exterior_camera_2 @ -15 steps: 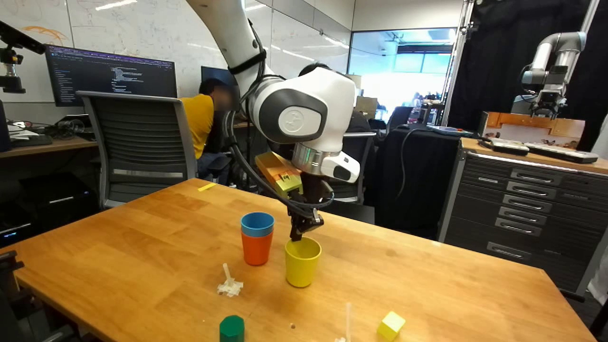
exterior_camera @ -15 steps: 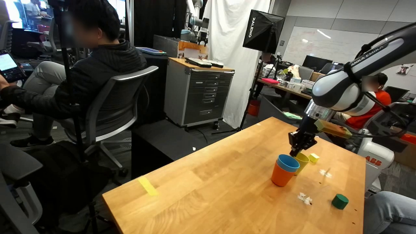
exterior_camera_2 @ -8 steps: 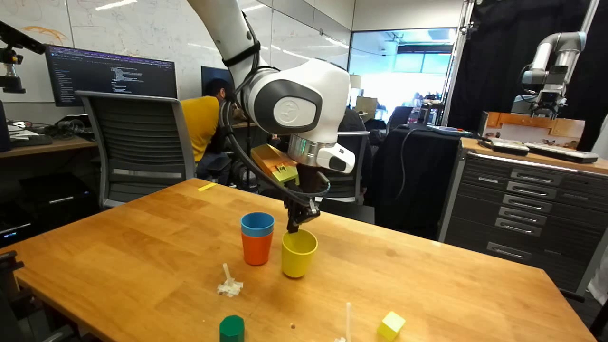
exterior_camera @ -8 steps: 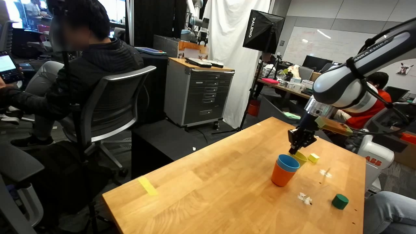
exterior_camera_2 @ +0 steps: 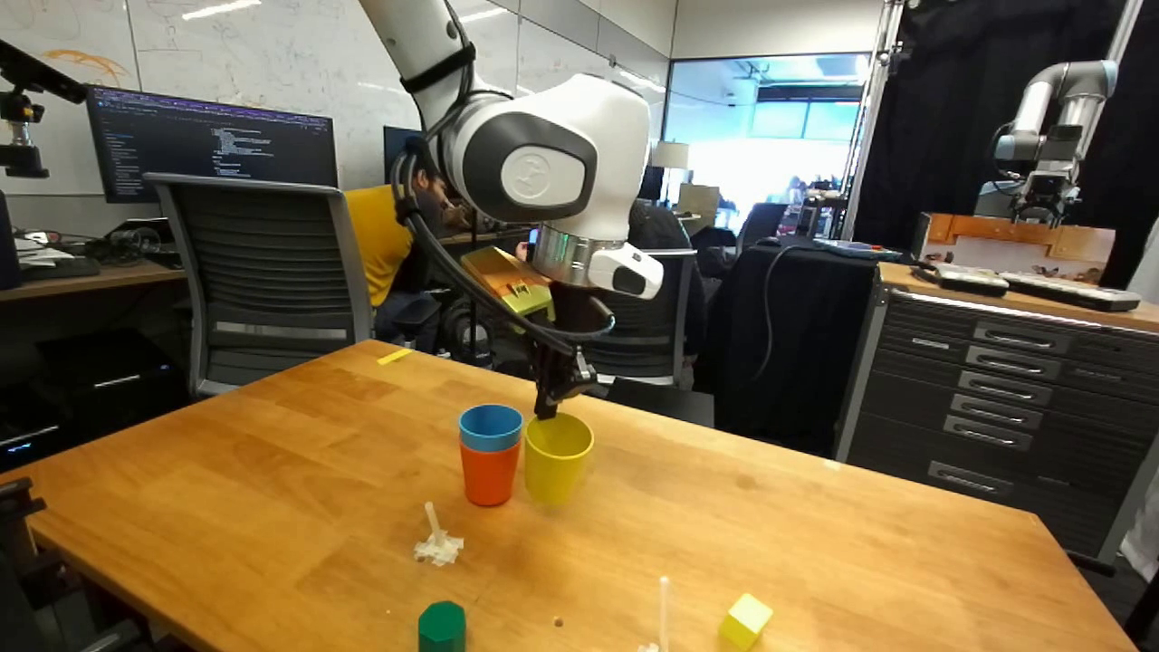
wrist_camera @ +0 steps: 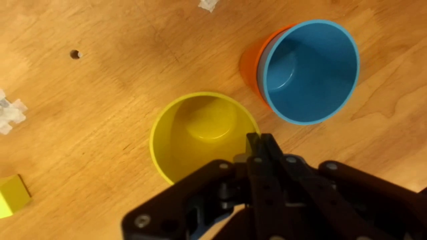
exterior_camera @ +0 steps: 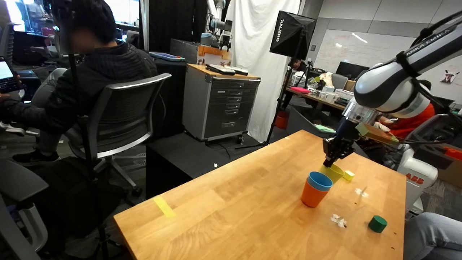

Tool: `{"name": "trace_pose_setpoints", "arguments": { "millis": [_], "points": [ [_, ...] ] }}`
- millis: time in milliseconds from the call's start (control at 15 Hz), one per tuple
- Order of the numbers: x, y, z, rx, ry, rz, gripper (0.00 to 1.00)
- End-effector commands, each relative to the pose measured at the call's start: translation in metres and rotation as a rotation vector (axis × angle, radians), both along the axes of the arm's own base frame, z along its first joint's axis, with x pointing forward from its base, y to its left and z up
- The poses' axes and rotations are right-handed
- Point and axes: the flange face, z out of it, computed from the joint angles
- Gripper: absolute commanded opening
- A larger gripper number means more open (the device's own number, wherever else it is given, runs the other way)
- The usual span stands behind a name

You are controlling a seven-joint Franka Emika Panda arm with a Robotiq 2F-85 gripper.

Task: Pick the blue cup and place it inside the orange cup. Then, put the yellow cup inside the orange cup

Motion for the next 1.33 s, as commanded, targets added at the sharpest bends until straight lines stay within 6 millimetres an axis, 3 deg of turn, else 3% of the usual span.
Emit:
{"name": "trace_pose_setpoints", "arguments": {
  "millis": [0, 400, 667, 1000, 1267],
  "points": [
    [-0.02, 0.014, 0.046, -0.018, -0.022, 0.034, 0.03],
    [-0.036, 0.038, 0.112, -0.044, -0.067, 0.082, 0.02],
    [-0.031, 0.054, 0.145, -0.058, -0.067, 0.132, 0.02],
    [-0.018, 0.068, 0.148, -0.049, -0.009, 0.177, 0.01],
    [-0.009, 0.069, 0.142, -0.044, 0.029, 0.189, 0.01]
  ]
}}
